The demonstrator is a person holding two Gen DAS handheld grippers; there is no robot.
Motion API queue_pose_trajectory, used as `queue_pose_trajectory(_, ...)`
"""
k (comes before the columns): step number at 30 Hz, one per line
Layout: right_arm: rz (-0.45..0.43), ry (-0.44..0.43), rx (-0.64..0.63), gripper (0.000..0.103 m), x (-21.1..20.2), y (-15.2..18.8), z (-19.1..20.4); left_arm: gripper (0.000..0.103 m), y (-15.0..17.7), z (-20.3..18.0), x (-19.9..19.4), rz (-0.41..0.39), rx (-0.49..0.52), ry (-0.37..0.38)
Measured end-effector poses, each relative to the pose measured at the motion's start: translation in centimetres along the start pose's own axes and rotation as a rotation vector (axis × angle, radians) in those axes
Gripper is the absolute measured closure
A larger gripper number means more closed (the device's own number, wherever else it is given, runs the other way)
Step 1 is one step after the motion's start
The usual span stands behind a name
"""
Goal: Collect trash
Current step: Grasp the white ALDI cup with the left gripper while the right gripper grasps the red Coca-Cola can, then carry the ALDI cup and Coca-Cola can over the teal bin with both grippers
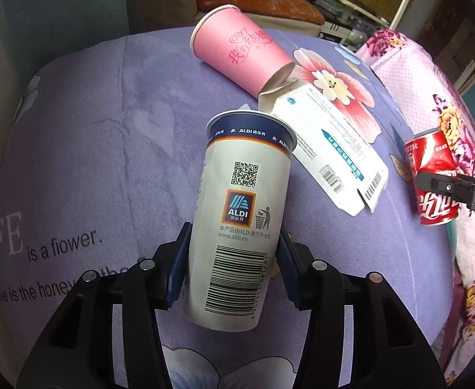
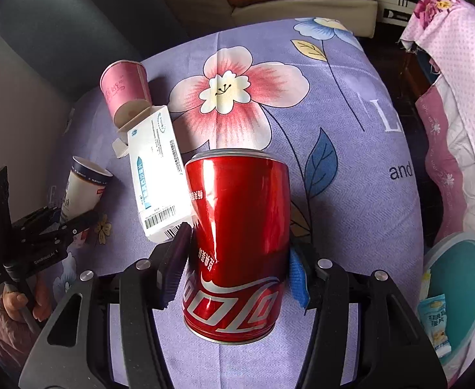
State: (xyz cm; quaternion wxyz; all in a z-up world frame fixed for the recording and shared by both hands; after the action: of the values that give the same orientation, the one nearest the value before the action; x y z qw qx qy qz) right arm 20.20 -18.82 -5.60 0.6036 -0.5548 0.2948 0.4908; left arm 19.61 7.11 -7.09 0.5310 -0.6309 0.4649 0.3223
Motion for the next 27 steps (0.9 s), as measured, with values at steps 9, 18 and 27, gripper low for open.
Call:
queue_pose_trajectory(9, -0.084, 0.026, -0.017, 0.051, -4.4, 4.4, 0.9, 0.052, 3.6, -3.7, -2.4, -0.021, -0.003, 0.042)
queue_pose_trajectory(18, -0.161, 0.017, 0.069, 0.051, -8.4, 8.1, -1.7, 0.052, 5.3, -8.9, -4.0, -0.028, 0.063, 0.065)
queue_pose_trajectory(27, -0.246, 0.016, 0.138, 0.051, -12.2, 11.6, -4.4, 0.052, 6.6, -14.6, -4.3, -0.010, 0.136, 0.079)
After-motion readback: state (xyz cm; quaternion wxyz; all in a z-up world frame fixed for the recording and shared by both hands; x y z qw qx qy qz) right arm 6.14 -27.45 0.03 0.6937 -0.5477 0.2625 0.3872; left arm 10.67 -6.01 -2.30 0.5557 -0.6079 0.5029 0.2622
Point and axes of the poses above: each gripper's, at about its wrist camera, not at the fingertips, and x roughly the way its jaws point, z to its left, y to its underside, the point moved 2 cm from there along x, roughly the way its jaws point, and after that the axes turned 7 degrees about -x, right-handed, at the moved point
